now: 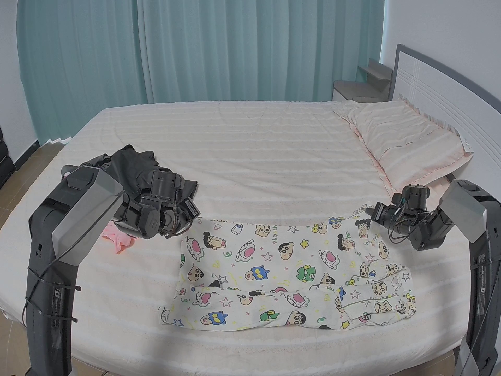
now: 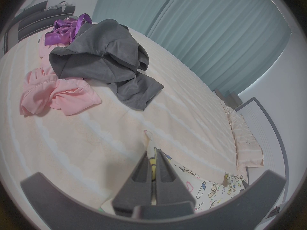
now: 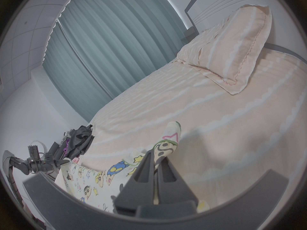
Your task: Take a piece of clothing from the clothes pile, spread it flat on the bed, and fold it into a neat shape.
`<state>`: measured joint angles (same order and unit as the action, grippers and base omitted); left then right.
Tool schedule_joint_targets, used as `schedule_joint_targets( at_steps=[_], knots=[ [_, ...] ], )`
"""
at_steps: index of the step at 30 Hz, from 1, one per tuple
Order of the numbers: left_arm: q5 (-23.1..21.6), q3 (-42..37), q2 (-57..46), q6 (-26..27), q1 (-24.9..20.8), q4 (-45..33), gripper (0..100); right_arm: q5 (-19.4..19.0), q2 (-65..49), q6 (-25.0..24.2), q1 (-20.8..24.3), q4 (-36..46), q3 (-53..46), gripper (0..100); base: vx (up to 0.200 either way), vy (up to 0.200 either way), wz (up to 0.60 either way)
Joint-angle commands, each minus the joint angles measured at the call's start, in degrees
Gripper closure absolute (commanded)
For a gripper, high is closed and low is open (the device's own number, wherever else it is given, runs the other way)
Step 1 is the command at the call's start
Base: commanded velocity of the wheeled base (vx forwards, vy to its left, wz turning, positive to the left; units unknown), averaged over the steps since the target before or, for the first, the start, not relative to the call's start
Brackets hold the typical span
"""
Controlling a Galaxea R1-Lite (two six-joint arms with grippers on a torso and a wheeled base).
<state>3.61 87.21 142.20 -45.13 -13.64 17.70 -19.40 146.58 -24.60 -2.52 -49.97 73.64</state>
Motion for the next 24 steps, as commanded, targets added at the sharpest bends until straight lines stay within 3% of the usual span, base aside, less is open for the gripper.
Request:
schedule_joint_targets(
  at_steps=[1,14,20,24],
  knots=[
    [-0.1,-3.9,-3.0,1.4,-0.2,0.2,100,-2.8,-5.9,0.3,-0.9,-2.1,-7.1,100,0.0,0.0,0.0],
    [-0.4,-15.5,-9.2,1.6,-2.2,2.3,100,-7.6,-14.3,1.1,-2.7,-7.1,-20.8,100,0.0,0.0,0.0],
    [-0.5,-22.6,-11.4,1.7,-2.7,4.2,100,-11.4,-18.7,6.3,-3.8,-7.2,-29.7,100,0.0,0.0,0.0],
    [-0.4,-27.8,-11.5,3.8,-3.5,6.6,100,-11.5,-19.2,9.7,-5.0,-7.2,-33.8,100,0.0,0.0,0.0]
  ],
)
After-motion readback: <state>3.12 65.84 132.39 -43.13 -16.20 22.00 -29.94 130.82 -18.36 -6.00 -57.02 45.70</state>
